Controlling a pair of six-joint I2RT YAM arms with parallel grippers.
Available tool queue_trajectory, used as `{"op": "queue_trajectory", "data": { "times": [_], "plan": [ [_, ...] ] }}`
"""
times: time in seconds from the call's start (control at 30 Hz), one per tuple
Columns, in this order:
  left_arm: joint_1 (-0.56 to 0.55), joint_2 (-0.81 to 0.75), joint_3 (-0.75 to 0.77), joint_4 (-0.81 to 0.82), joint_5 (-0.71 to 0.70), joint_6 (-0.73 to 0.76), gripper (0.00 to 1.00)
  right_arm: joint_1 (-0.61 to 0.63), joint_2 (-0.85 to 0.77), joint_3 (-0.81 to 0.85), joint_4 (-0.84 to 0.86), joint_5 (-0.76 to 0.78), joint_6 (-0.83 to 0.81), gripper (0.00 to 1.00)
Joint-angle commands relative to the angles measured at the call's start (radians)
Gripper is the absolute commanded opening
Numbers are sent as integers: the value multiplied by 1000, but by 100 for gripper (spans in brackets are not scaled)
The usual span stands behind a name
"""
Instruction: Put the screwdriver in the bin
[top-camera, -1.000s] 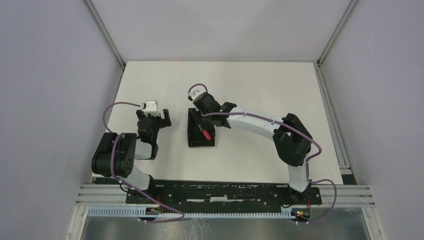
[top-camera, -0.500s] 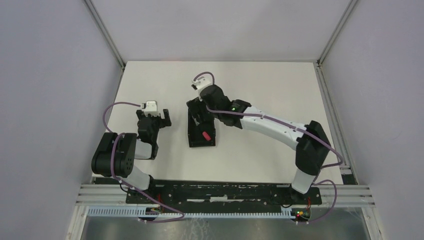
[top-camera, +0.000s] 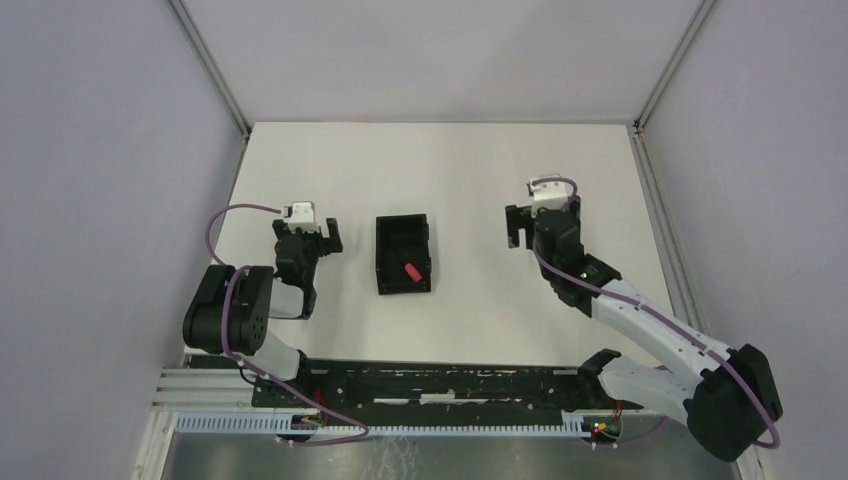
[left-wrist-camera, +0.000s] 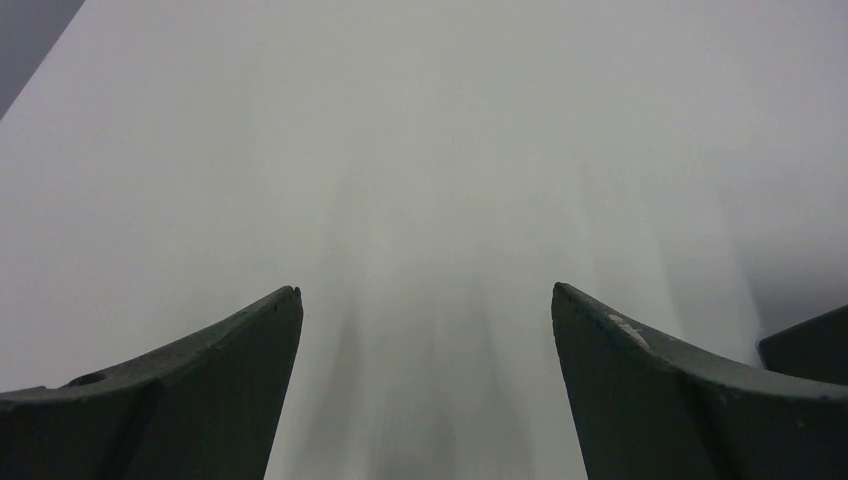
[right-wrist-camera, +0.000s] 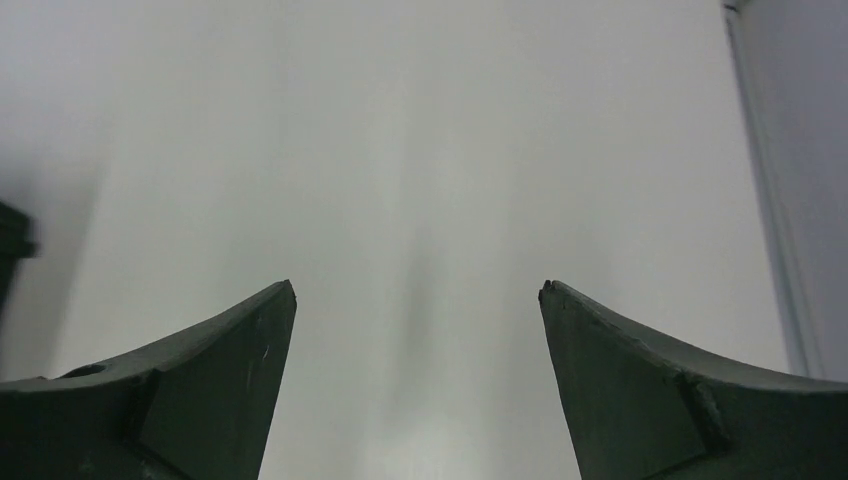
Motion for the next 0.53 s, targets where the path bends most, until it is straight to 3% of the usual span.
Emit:
{"op": "queue_trajectory", "data": {
  "times": [0.0,0.27,0.5],
  "plan": [
    [5,-19,1,35,5,-19,100,-80,-159,-285,229,146,-39,98],
    [5,-19,1,35,5,-19,100,-117,-275,-653,544,216,-78,98],
    [5,-23,-3,37,5,-19,100,-120,-258,-697,565,217,-80,98]
  ]
}}
